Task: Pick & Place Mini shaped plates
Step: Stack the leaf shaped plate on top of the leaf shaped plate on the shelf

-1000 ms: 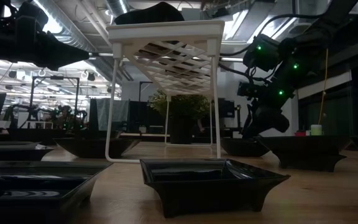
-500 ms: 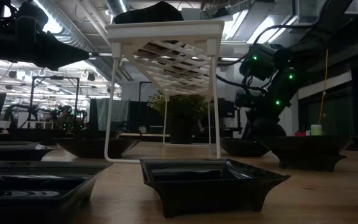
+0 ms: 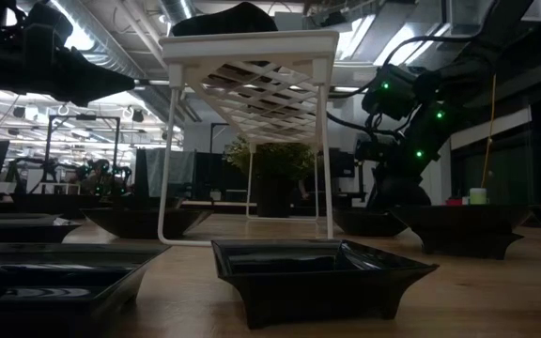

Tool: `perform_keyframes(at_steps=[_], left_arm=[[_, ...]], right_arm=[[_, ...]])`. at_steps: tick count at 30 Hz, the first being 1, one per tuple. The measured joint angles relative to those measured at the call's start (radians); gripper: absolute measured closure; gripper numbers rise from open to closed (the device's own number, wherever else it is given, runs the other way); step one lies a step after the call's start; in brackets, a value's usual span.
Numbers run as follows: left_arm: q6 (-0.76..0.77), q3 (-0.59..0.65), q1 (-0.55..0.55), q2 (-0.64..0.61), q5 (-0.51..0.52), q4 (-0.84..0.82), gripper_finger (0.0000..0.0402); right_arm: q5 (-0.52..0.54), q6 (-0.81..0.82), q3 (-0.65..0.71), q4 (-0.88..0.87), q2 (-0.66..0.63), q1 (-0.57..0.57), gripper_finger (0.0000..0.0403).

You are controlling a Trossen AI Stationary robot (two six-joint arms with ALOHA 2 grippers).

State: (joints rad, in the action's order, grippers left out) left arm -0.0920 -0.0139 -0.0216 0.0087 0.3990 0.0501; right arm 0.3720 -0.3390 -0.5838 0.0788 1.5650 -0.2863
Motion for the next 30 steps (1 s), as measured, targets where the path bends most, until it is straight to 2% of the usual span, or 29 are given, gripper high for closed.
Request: perform_keyframes(at_steps=[11,22,30], left_arm=[[0.000,0.000,0.000,0.000,0.000,0.000,0.0350],[0.000,0.000,0.000,0.000,0.000,0.000,0.0350],[0.000,0.000,0.000,0.000,0.000,0.000,0.0347]], right_arm=[[0.046,0.020,0.000,-0.009,-0.076,0.000,0.0393],[0.127,0.029,0.001,-0.058,-0.286,0.000,0.0394],[0.132,-0.133,-0.018,-0.054,-0.431,0.005,0.0398]])
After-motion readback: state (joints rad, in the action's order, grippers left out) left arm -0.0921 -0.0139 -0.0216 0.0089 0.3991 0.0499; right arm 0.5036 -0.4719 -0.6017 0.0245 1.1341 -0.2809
